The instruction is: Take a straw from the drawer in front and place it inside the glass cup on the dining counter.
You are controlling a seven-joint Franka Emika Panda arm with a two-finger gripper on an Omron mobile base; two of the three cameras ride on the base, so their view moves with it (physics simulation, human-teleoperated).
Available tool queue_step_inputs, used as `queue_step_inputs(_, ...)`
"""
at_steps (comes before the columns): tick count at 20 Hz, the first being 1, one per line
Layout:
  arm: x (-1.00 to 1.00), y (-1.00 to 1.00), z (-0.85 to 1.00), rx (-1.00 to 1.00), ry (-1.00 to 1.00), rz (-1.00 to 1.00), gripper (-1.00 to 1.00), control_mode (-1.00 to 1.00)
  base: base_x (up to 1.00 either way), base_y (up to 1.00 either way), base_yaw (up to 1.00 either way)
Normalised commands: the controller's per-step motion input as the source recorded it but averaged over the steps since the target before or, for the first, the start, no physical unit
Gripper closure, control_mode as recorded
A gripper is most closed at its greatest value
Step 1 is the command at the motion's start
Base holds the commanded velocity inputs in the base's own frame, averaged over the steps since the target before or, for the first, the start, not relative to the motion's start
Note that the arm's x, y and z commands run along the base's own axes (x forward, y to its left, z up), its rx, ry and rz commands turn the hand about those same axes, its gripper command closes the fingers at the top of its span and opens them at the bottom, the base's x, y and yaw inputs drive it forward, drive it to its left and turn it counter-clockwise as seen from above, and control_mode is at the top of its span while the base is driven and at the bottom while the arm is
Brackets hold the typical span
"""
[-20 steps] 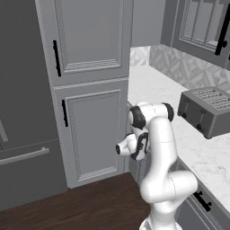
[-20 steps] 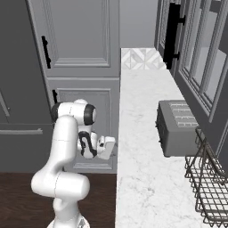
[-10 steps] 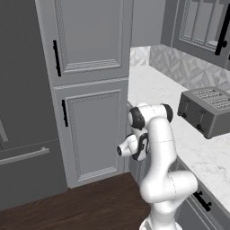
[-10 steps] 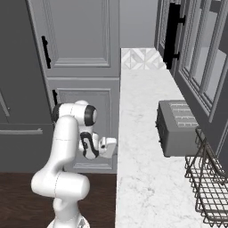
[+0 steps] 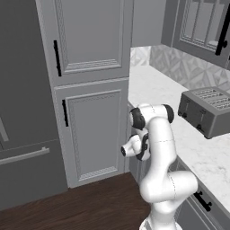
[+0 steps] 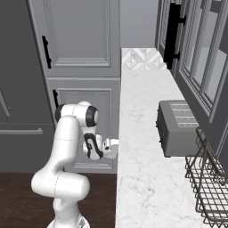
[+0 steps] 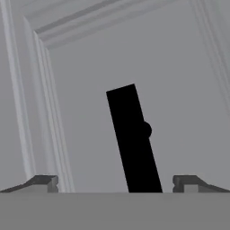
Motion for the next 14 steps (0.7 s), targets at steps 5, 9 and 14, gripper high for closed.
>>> queue_step_inputs(5, 0.49, -0.18, -0.44, 0.00, 0.00, 0.00, 1.00, -1.00, 0.00, 0.00, 0.00)
queue_step_inputs(9, 0.37, 0.00, -0.43, 0.00, 0.00, 0.00, 1.00, -1.00, 0.00, 0.00, 0.00)
queue_step_inputs(14, 0.18, 0.00, -0.31, 0.05, 0.00, 0.00, 1.00, -1.00, 0.00, 0.00, 0.00)
